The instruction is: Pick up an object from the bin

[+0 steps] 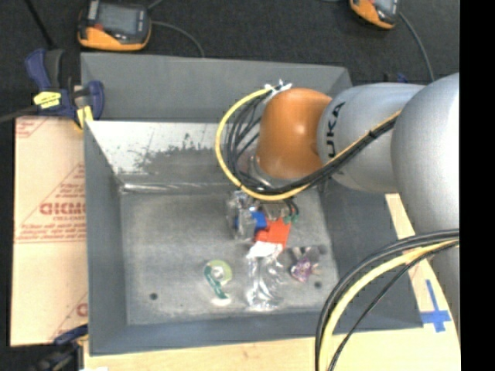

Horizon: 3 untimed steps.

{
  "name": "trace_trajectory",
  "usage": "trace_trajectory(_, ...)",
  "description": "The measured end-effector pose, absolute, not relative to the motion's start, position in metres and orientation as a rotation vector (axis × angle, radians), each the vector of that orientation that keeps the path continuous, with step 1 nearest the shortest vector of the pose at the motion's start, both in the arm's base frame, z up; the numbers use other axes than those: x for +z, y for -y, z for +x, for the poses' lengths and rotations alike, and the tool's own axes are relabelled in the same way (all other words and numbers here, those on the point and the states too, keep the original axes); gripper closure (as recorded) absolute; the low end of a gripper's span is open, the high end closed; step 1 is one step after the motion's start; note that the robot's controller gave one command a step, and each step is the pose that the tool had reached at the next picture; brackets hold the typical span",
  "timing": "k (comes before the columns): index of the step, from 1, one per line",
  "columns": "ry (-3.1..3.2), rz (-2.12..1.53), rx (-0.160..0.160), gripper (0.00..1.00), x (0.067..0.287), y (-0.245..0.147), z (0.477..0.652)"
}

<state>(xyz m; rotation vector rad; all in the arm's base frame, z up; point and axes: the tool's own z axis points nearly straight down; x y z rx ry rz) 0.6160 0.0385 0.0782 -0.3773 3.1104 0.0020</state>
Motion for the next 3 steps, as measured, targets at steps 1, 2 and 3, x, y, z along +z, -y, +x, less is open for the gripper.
trace_trajectory(1, -3.102, -0.427, -0.002, 1.0, 0.193, -0.056, 0.599)
trace_trajectory(2, -3.109, -0.424, 0.001, 0.0, 0.188, -0.056, 0.598)
trace_trajectory(3, -3.095, -0.514, 0.001, 0.0, 0.087, -0.044, 0.548)
